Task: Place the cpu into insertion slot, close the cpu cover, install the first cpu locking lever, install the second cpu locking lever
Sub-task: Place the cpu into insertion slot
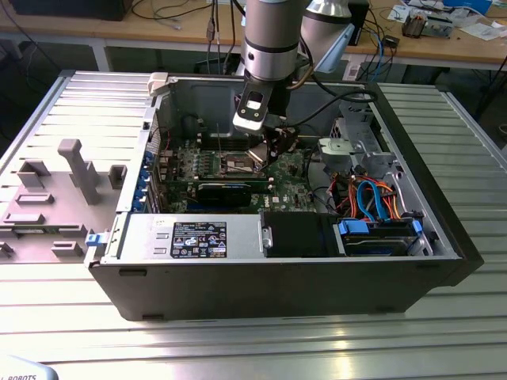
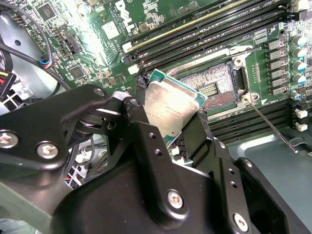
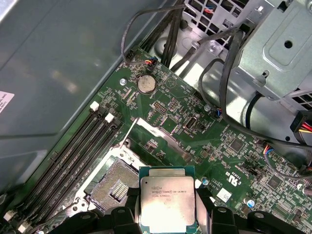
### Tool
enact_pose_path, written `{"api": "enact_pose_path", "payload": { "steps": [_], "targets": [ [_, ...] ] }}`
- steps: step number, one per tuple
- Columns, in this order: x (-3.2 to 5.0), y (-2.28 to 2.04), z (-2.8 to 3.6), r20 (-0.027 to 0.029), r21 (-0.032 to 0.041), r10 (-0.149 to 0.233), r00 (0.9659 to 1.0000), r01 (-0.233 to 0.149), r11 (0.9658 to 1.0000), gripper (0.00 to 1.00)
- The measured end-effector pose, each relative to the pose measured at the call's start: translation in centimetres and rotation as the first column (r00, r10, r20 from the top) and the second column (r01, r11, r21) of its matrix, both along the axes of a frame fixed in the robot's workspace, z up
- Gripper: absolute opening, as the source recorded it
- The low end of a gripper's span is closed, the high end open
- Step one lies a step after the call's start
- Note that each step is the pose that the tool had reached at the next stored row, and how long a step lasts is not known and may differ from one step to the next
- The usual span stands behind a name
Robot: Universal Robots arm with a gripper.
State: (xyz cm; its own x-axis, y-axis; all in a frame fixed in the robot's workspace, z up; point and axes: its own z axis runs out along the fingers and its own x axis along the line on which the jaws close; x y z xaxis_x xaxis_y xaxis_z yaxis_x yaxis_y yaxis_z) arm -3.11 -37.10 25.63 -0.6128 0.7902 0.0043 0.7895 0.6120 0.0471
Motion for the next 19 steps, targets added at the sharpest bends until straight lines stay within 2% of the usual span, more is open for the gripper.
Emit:
{"api": "enact_pose_path", "payload": {
  "steps": [19],
  "targets": [
    [0.00,0.00,-0.03,0.0000,-0.0009,-0.012,0.9999,0.012,0.9999,0.54]
  ]
}}
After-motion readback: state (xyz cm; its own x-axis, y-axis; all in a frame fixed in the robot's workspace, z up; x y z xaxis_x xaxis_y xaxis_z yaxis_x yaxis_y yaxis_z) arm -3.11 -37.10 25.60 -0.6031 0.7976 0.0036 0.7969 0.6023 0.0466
